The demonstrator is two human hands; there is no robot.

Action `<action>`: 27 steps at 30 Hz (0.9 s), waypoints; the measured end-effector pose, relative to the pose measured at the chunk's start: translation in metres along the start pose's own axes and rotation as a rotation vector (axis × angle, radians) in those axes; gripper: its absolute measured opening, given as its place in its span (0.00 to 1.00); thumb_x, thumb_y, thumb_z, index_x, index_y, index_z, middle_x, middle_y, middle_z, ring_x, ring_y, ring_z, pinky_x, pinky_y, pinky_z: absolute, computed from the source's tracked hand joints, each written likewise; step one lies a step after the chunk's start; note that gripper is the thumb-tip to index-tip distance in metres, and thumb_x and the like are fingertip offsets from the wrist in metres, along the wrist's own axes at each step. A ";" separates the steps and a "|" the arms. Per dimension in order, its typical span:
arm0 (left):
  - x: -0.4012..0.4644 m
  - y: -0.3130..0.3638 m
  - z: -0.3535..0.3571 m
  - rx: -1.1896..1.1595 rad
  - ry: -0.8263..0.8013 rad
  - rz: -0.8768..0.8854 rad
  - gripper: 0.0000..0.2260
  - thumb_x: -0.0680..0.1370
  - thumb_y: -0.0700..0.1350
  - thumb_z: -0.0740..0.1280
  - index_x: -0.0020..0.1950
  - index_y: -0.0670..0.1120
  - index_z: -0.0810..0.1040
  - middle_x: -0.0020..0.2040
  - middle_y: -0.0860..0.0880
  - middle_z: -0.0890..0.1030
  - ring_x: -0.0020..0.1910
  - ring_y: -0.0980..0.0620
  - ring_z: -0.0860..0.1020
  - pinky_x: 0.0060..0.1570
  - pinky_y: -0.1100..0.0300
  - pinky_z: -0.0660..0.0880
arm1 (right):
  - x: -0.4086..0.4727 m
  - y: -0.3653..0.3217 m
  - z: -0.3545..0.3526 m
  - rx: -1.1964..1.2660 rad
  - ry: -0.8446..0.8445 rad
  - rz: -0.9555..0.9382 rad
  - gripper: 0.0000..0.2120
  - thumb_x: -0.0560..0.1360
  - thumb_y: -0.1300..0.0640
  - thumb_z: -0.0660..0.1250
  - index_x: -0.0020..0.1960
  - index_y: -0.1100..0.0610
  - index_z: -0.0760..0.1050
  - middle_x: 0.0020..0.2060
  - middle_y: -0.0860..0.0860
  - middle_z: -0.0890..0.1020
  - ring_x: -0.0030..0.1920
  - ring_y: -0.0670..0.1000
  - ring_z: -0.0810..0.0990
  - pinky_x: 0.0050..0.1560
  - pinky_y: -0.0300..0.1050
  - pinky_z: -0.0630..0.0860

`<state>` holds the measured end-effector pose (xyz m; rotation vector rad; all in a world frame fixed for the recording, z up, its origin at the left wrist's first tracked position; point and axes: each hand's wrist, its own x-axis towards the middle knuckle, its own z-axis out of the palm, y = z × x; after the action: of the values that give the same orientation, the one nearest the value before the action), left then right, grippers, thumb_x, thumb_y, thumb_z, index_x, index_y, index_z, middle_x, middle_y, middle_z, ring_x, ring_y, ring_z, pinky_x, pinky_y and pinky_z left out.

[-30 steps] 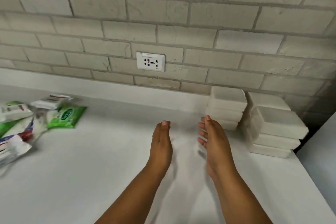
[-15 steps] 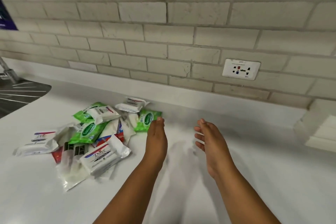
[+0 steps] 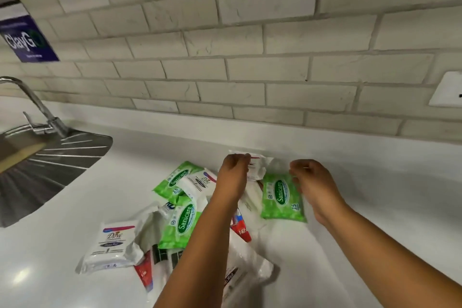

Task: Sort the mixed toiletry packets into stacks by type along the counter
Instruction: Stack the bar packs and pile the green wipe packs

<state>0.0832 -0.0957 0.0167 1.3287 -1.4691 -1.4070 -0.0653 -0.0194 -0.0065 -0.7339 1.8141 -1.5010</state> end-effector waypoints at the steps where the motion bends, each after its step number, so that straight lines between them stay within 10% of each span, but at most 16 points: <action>1: 0.013 0.001 -0.003 0.023 0.010 0.020 0.07 0.76 0.53 0.64 0.49 0.52 0.76 0.51 0.49 0.81 0.51 0.50 0.79 0.57 0.51 0.75 | 0.013 -0.002 0.009 -0.030 0.009 -0.015 0.02 0.74 0.53 0.67 0.45 0.50 0.78 0.47 0.51 0.83 0.48 0.53 0.81 0.50 0.51 0.77; 9: 0.097 -0.010 -0.011 0.512 0.123 0.187 0.13 0.78 0.49 0.64 0.59 0.45 0.78 0.58 0.46 0.79 0.57 0.47 0.76 0.55 0.59 0.70 | 0.077 0.001 0.057 -0.460 0.025 -0.003 0.18 0.75 0.43 0.63 0.55 0.55 0.76 0.50 0.51 0.81 0.49 0.54 0.79 0.48 0.46 0.74; 15: 0.121 -0.028 -0.013 1.012 0.064 -0.013 0.19 0.79 0.58 0.57 0.55 0.44 0.74 0.56 0.43 0.78 0.57 0.41 0.75 0.54 0.52 0.71 | 0.091 0.016 0.067 -0.724 -0.026 0.045 0.23 0.71 0.33 0.61 0.51 0.52 0.73 0.47 0.50 0.80 0.48 0.55 0.79 0.48 0.49 0.76; 27: 0.081 -0.013 -0.003 0.567 0.159 0.122 0.13 0.79 0.52 0.64 0.59 0.45 0.76 0.50 0.48 0.81 0.45 0.49 0.77 0.45 0.59 0.68 | 0.061 -0.002 0.054 -0.339 0.064 -0.131 0.18 0.71 0.49 0.71 0.59 0.50 0.72 0.44 0.45 0.82 0.48 0.49 0.80 0.51 0.46 0.76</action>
<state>0.0701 -0.1729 -0.0091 1.6070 -1.8802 -0.8064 -0.0612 -0.0998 -0.0198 -0.9929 2.1348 -1.3228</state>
